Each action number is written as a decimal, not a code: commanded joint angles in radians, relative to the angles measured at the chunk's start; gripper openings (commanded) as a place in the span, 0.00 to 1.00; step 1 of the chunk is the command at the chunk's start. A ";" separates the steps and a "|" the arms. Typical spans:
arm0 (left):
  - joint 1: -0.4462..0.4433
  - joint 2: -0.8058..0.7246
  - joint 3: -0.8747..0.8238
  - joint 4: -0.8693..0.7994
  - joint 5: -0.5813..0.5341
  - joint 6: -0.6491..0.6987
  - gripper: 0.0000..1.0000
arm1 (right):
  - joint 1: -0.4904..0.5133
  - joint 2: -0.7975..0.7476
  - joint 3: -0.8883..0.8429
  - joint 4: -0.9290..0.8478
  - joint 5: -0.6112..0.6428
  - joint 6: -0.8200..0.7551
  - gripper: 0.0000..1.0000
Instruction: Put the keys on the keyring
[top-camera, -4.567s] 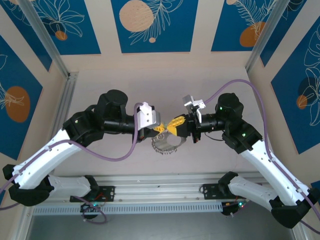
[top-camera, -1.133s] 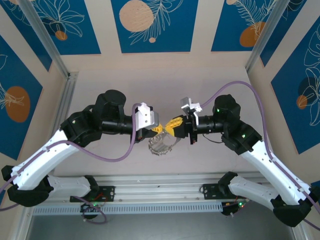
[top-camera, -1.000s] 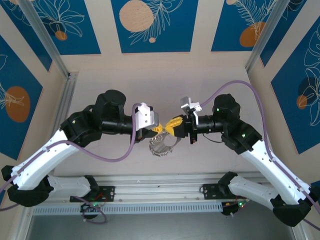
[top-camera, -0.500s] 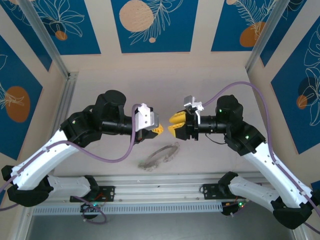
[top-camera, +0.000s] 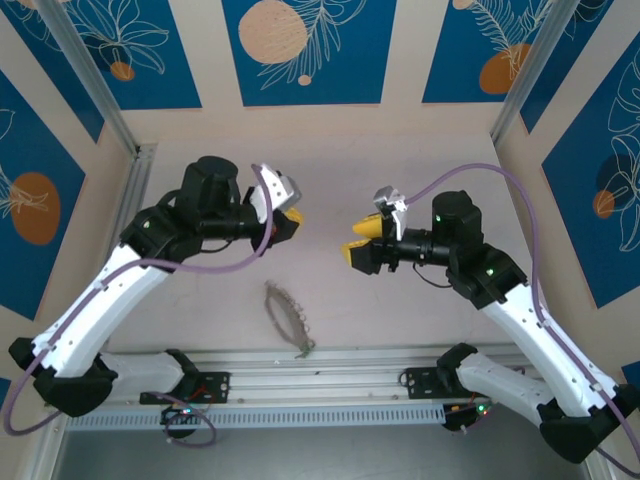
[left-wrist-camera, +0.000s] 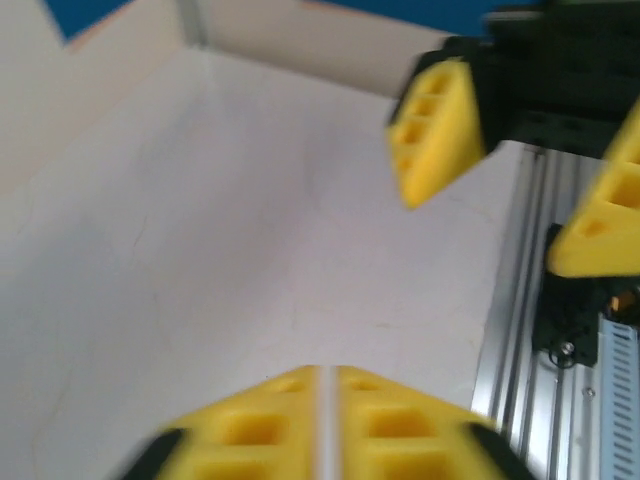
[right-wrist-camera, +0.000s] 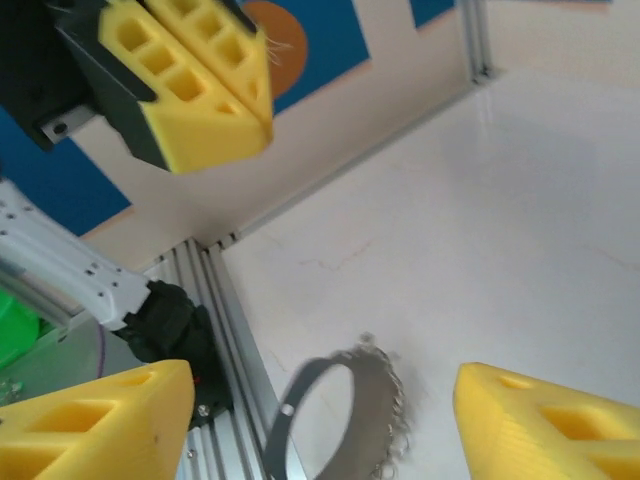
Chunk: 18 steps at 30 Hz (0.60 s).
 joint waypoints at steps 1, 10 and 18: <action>0.052 0.049 -0.027 -0.112 -0.033 -0.108 0.31 | -0.023 0.007 -0.071 -0.027 0.054 0.054 0.74; 0.244 0.028 -0.264 -0.104 0.073 -0.299 0.89 | -0.089 0.024 -0.219 0.085 0.040 0.156 0.83; 0.238 -0.036 -0.416 -0.232 0.107 -0.334 0.88 | -0.047 -0.035 -0.417 0.130 -0.028 0.249 0.86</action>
